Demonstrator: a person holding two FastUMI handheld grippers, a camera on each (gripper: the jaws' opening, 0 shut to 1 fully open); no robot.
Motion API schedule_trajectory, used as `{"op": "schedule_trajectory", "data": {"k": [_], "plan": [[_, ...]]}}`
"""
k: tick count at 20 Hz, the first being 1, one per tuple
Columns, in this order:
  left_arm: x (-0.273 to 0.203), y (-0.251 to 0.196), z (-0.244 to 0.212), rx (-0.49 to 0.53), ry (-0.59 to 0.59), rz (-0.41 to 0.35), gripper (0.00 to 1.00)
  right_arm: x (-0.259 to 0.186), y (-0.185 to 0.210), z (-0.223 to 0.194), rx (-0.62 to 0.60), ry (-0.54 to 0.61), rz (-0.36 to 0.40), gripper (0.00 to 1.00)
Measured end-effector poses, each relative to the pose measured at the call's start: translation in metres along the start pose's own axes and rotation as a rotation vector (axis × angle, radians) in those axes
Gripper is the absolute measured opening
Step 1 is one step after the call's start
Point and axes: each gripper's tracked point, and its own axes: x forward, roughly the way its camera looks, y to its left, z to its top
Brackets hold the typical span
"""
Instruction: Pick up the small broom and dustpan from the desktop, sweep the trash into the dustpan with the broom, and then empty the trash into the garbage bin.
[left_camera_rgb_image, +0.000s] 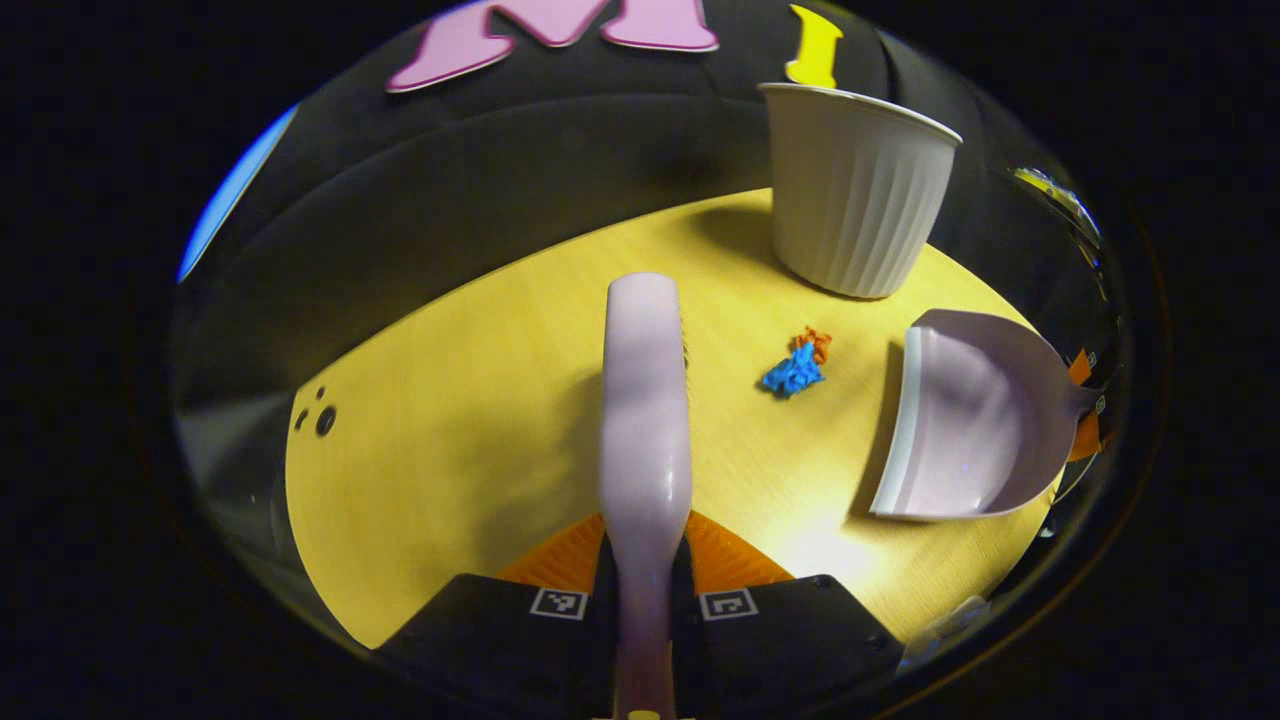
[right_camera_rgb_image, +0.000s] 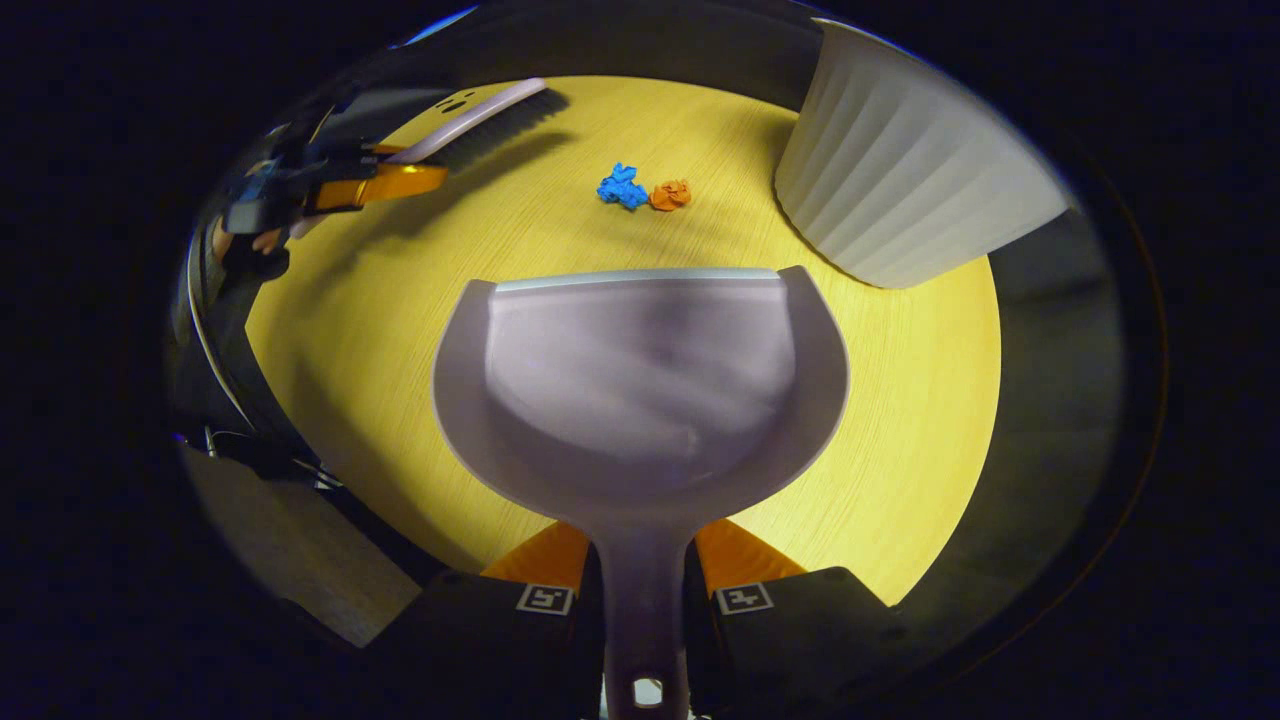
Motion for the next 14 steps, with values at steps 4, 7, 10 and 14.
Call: {"op": "schedule_trajectory", "data": {"k": [4,7,10,14], "plan": [[0.039,-0.028,0.02,0.112,0.047,-0.054,0.27,0.008,-0.005,0.003,-0.008,0.008,0.011,0.34],[0.054,-0.051,0.021,0.149,0.08,-0.101,0.27,0.014,-0.009,0.006,-0.013,0.004,0.014,0.37],[0.051,-0.085,0.012,0.164,0.129,-0.214,0.29,0.015,-0.009,0.007,-0.018,-0.009,0.021,0.37],[0.01,-0.13,0.009,0.176,0.137,-0.424,0.26,0.023,-0.013,0.014,-0.038,-0.046,0.027,0.4]]}}
